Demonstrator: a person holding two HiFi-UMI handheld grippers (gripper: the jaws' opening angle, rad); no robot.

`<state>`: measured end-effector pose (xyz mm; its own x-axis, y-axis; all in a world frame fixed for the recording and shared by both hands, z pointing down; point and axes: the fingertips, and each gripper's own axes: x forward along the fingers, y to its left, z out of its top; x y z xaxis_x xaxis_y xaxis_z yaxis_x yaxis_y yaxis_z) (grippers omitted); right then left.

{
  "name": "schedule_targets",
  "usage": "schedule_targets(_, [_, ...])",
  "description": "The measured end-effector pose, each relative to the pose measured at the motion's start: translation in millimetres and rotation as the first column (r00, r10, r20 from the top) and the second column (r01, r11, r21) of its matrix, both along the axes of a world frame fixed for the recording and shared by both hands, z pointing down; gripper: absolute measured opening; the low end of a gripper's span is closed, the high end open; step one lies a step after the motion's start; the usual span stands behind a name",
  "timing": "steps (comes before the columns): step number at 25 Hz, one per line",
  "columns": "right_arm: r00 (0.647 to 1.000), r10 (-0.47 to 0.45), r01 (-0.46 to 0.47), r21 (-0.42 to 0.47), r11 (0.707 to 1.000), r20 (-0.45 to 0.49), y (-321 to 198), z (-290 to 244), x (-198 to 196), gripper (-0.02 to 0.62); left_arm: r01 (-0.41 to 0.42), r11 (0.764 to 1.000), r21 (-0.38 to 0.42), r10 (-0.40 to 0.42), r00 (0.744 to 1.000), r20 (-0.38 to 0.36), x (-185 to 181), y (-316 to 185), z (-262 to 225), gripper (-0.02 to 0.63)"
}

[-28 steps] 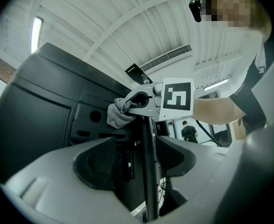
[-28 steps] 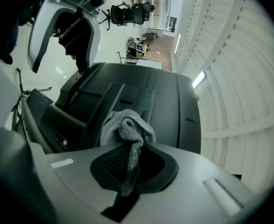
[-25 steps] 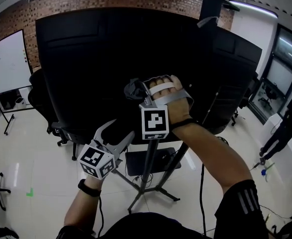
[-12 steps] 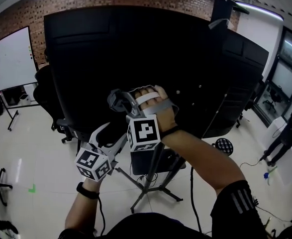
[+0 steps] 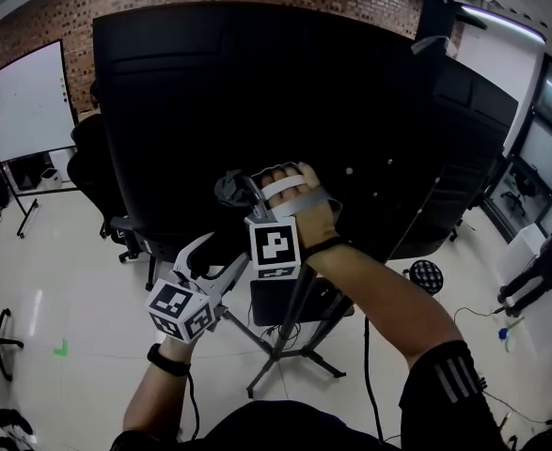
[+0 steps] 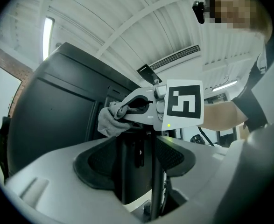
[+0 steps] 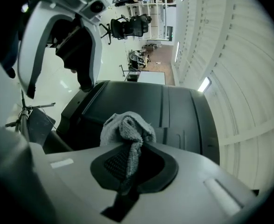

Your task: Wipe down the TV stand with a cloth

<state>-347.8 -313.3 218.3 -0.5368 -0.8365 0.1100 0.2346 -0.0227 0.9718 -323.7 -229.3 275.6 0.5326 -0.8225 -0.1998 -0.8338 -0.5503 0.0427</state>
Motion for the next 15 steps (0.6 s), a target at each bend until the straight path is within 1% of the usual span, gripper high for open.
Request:
schedule_targets(5, [0.996,0.077,-0.076,0.028,0.997,-0.040,-10,4,40,0.017,-0.048,0.999,0.000,0.048,0.999,0.004,25,-4,-1,0.290])
schedule_targets(8, [0.994,0.104,-0.103,0.029,0.994,-0.031,-10,2,53,0.017,-0.079,0.997,0.005,0.079,0.997,0.010,39,-7,-3,0.290])
schedule_targets(12, [0.986,0.151,-0.148,0.046,0.988,-0.067,-16,5,71,0.017,-0.101,0.995,0.004,0.101,0.995,0.016,51,-8,-4,0.290])
schedule_targets(13, [0.987,0.149,-0.147,0.039,0.988,-0.059,-14,4,74,0.017,-0.104,0.995,0.004,0.104,0.994,0.017,54,-8,-4,0.290])
schedule_targets(15, [0.992,0.123,-0.123,0.000,0.992,-0.007,-6,0,77,0.017,-0.110,0.994,0.004,0.110,0.994,0.020,60,-8,-4,0.290])
